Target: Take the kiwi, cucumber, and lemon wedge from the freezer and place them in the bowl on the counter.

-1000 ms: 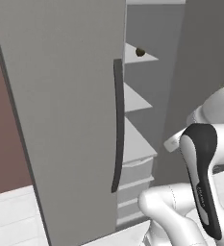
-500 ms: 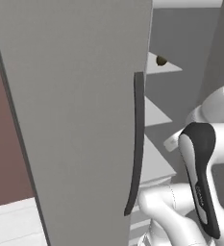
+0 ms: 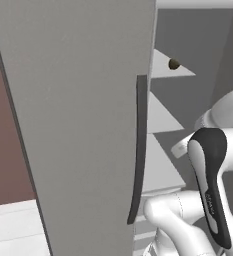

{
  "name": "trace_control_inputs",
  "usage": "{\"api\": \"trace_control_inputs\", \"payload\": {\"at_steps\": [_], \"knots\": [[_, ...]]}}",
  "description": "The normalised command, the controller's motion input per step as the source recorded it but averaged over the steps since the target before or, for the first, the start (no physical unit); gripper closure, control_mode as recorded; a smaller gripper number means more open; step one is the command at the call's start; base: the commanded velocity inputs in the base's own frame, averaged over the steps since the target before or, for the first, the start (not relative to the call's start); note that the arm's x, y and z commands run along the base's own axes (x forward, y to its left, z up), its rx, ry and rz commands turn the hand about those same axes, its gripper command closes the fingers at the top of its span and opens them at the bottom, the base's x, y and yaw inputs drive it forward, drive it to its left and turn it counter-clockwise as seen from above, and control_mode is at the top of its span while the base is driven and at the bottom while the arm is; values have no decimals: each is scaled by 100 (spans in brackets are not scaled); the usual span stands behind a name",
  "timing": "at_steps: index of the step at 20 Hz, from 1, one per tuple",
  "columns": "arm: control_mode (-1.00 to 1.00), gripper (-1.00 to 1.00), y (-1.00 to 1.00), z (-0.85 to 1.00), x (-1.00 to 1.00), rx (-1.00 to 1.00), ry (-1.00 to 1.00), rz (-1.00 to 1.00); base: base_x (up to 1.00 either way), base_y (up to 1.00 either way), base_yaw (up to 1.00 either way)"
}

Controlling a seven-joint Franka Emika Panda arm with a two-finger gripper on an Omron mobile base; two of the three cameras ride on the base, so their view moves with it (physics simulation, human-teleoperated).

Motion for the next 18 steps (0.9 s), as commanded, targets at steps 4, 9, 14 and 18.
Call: {"api": "trace_control_inputs", "payload": {"at_steps": [4, 9, 14, 18], "knots": [[100, -100, 0, 0, 0, 0, 0, 0, 0, -11, 9], [100, -100, 0, 0, 0, 0, 0, 0, -45, -30, 1], [100, -100, 0, 0, 0, 0, 0, 0, -64, -31, 0], [100, -100, 0, 0, 0, 0, 0, 0, -8, -11, 0]]}}
